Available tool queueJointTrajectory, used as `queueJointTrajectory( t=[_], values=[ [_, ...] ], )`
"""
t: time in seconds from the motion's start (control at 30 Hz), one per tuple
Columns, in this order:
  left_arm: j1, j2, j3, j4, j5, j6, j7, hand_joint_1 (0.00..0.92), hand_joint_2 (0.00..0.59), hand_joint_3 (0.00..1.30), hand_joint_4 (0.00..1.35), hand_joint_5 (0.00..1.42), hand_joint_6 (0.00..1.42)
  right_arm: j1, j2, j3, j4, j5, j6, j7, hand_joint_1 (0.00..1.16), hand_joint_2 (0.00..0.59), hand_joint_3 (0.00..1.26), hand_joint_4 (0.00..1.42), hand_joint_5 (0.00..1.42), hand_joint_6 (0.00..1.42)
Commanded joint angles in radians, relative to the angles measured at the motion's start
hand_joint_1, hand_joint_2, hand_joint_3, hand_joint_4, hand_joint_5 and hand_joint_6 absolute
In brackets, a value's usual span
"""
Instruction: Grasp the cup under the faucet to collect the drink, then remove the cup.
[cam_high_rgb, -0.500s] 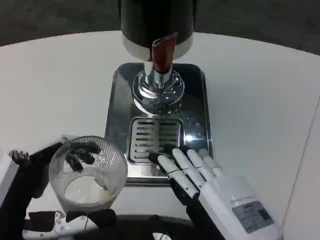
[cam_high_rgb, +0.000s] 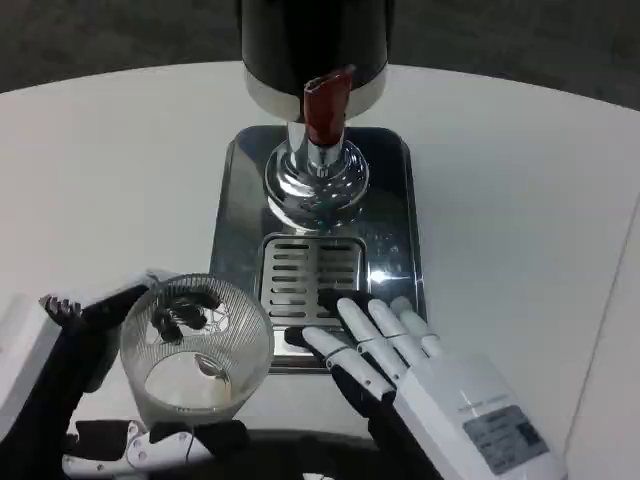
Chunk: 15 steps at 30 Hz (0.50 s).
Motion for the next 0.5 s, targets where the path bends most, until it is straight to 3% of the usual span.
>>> queueJointTrajectory(
  t=[0.03, 0.5],
  values=[
    [0.004, -0.001, 0.001, -0.013, -0.013, -0.004, -0.001, 0.541, 0.113, 0.95, 1.08, 1.25, 1.42, 0.013, 0.005, 0.002, -0.016, 0.004, -0.006, 0.012, 0.41, 0.511, 0.16, 0.00, 0.00, 0.00],
    [-0.064, -0.029, -0.029, 0.034, 0.056, -0.009, 0.041, 0.547, 0.108, 0.95, 1.08, 1.25, 1.42, 0.039, 0.029, -0.008, -0.040, -0.014, 0.014, 0.023, 0.42, 0.515, 0.16, 0.00, 0.00, 0.00]
  ],
)
